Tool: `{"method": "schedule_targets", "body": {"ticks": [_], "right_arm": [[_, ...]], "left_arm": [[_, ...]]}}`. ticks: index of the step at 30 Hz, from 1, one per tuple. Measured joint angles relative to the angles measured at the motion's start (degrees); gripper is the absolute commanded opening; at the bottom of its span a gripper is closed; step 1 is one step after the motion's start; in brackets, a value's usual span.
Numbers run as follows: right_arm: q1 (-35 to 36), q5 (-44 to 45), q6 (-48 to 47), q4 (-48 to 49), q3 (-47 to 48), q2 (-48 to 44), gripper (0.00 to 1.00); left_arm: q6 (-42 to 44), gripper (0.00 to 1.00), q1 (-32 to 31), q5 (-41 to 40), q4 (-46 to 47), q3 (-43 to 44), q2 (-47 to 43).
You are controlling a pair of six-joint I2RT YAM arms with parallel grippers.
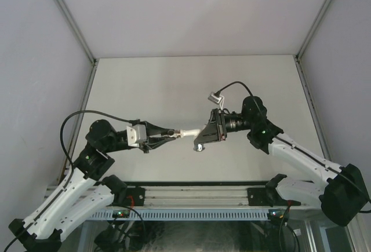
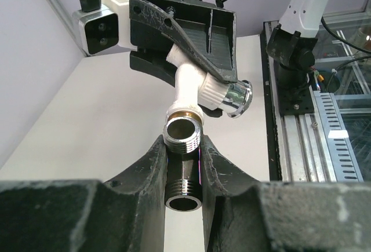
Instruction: Install the water faucets
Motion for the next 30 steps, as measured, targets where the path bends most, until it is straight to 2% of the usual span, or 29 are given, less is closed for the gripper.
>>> {"method": "schedule_targets", "body": {"ticks": [1, 3, 7, 10, 13, 17, 23, 30], "right_arm": [[0.0, 0.0, 0.5, 0.3, -0.1, 0.0, 0.50], [0.0, 0.2, 0.4, 0.0, -0.2, -0.5, 0.60], [0.3, 4.2, -2.7, -1.9, -0.2, -3.8, 0.72], [0.0, 8.3, -7.5, -5.2, -0.2, -7.6, 0.85], [-0.4, 13.6, -12.9, -8.8, -0.2, -10.8, 0.94], [-0.4, 20.9, -22.0, -13.4, -0.2, -14.4, 0.99], [-0.4, 29.6, -35.2, -16.7, -0.2, -19.0, 1.00], [-0.4, 33.0, -56.9, -16.8, -1.2, -26.0, 1.00]], "left_arm": [[0.0, 0.00, 0.0, 0.1, -0.1, 0.0, 0.0], [0.0, 0.00, 0.0, 0.2, 0.1, 0.0, 0.0], [-0.1, 0.00, -0.1, -0.2, 0.0, 0.0, 0.8], [-0.3, 0.00, -0.1, -0.5, 0.1, 0.0, 1.1], [-0.8, 0.00, -0.1, -0.5, -0.1, 0.0, 1.1], [-1.6, 0.00, -0.1, -0.5, -0.2, 0.0, 1.1], [-2.5, 0.00, -0.1, -0.5, -0.1, 0.0, 1.1], [-3.1, 0.00, -0.1, -0.7, -0.2, 0.0, 1.1]]}}
